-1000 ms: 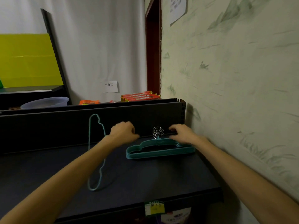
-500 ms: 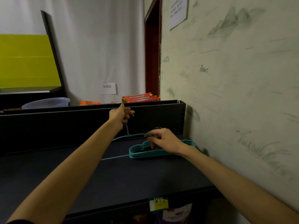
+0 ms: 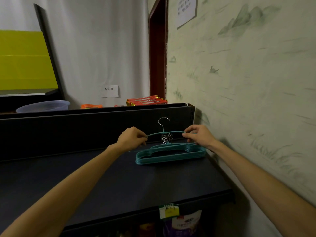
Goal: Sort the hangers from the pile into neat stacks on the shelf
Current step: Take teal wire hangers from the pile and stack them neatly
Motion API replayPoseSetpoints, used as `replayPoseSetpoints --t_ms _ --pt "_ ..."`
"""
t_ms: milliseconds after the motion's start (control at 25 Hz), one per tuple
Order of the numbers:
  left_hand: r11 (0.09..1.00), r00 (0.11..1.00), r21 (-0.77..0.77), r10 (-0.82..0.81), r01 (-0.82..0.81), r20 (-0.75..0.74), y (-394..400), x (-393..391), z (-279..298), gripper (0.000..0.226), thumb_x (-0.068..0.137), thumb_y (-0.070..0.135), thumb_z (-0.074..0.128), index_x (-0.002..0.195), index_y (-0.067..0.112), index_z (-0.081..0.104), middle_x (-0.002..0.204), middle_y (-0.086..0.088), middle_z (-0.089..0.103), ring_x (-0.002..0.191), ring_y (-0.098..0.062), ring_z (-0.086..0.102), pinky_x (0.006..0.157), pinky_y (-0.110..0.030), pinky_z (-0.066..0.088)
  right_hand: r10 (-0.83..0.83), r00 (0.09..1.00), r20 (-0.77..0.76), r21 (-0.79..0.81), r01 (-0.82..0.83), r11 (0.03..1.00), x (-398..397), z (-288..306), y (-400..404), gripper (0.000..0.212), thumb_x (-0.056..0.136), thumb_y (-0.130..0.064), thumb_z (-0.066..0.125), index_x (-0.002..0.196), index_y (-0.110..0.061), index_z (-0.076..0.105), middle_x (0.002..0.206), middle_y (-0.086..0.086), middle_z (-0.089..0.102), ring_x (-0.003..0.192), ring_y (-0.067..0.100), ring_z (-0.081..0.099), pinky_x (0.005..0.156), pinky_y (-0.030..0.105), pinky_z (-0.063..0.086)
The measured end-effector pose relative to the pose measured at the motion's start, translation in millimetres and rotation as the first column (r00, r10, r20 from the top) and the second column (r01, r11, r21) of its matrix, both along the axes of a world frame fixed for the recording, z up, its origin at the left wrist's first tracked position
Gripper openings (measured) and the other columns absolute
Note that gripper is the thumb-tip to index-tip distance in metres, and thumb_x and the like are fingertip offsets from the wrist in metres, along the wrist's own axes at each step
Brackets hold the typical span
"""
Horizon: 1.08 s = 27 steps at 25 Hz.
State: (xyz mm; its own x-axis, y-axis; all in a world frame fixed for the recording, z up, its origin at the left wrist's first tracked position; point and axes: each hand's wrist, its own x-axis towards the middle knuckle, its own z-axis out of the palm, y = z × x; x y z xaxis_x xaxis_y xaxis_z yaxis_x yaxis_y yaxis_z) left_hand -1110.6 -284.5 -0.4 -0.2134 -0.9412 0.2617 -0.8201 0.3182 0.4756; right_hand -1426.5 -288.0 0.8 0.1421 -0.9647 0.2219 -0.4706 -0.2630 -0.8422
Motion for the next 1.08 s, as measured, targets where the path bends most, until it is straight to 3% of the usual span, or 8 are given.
replayPoseSetpoints --t_ms 120,160,240,520,680,840,960,1080 --pt "0.999 0.98 -0.054 0.009 0.002 0.198 1.5 -15.1 -5.4 0.02 0.098 0.032 0.062 0.095 0.024 0.08 0.077 0.008 0.075 0.06 -0.006 0.066 0.055 -0.024 0.055 -0.075 0.968 -0.239 -0.062 0.062 0.996 -10.1 -6.6 -13.6 0.009 0.084 -0.023 0.079 0.093 -0.021 0.076 0.084 -0.005 0.074 0.079 0.009 0.069 0.074 0.03 0.056" --pt "0.997 0.958 -0.076 0.022 0.0 0.286 1.8 -20.9 -8.7 0.023 0.098 0.032 0.06 0.089 0.024 0.08 0.074 0.005 0.074 0.056 -0.009 0.064 0.049 -0.023 0.05 -0.101 0.928 -0.358 -0.085 0.076 0.994 -11.6 -9.0 -15.3 0.008 0.084 -0.027 0.079 0.092 -0.024 0.077 0.085 -0.009 0.073 0.082 0.007 0.068 0.076 0.029 0.056" --pt "0.991 0.914 -0.135 0.065 -0.011 0.401 0.7 -29.2 -14.9 0.028 0.098 0.032 0.057 0.085 0.022 0.079 0.07 0.004 0.072 0.053 -0.012 0.061 0.045 -0.022 0.04 -0.149 0.882 -0.447 -0.112 0.11 0.988 -13.5 -13.6 -16.9 0.008 0.084 -0.031 0.079 0.091 -0.027 0.077 0.083 -0.013 0.069 0.081 0.003 0.065 0.074 0.027 0.054" --pt "0.993 0.909 -0.121 0.064 -0.015 0.412 -11.1 -28.6 -32.0 0.03 0.096 0.049 0.063 0.092 0.025 0.081 0.076 0.01 0.073 0.059 -0.005 0.062 0.051 -0.021 0.047 -0.133 0.86 -0.493 -0.035 0.134 0.99 -19.3 -26.7 -22.9 0.016 0.079 -0.03 0.084 0.092 -0.023 0.078 0.084 -0.011 0.07 0.082 0.007 0.066 0.076 0.029 0.055" --pt "0.994 0.919 -0.084 0.102 -0.076 0.382 -15.2 -30.0 -31.9 0.032 0.093 0.05 0.066 0.083 0.022 0.08 0.067 0.011 0.068 0.053 -0.004 0.056 0.048 -0.02 0.04 -0.104 0.855 -0.507 -0.008 0.116 0.993 -24.4 -26.7 -31.0 0.019 0.078 -0.032 0.084 0.094 -0.022 0.079 0.088 -0.008 0.074 0.082 0.006 0.067 0.078 0.03 0.057" --pt "0.995 0.902 0.004 0.091 -0.102 0.423 -17.2 -31.4 -30.0 0.039 0.093 0.053 0.064 0.073 0.021 0.074 0.059 0.009 0.06 0.05 -0.007 0.052 0.048 -0.023 0.04 -0.07 0.695 -0.716 -0.068 0.03 0.997 -21.0 -25.3 -37.8 0.021 0.086 -0.04 0.075 0.099 -0.024 0.079 0.095 -0.008 0.076 0.08 0.006 0.067 0.077 0.032 0.059" --pt "0.992 0.868 0.091 0.029 -0.085 0.495 -18.6 -31.8 -25.3 0.042 0.09 0.055 0.068 0.062 0.025 0.06 0.056 0.008 0.052 0.051 -0.009 0.049 0.05 -0.025 0.041 0.005 0.583 -0.812 -0.001 -0.009 1.0 -20.1 -22.7 -41.1 0.027 0.088 -0.044 0.072 0.105 -0.022 0.077 0.096 -0.006 0.074 0.082 0.011 0.066 0.07 0.03 0.054" --pt "0.982 0.864 0.176 -0.029 -0.069 0.502 -24.1 -28.1 -21.0 0.039 0.09 0.046 0.071 0.061 0.024 0.057 0.058 0.007 0.053 0.053 -0.01 0.05 0.049 -0.025 0.039 0.044 0.577 -0.815 0.043 -0.016 0.999 -20.6 -26.0 -45.1 0.028 0.086 -0.042 0.075 0.105 -0.021 0.077 0.093 -0.006 0.073 0.08 0.01 0.066 0.066 0.027 0.049"
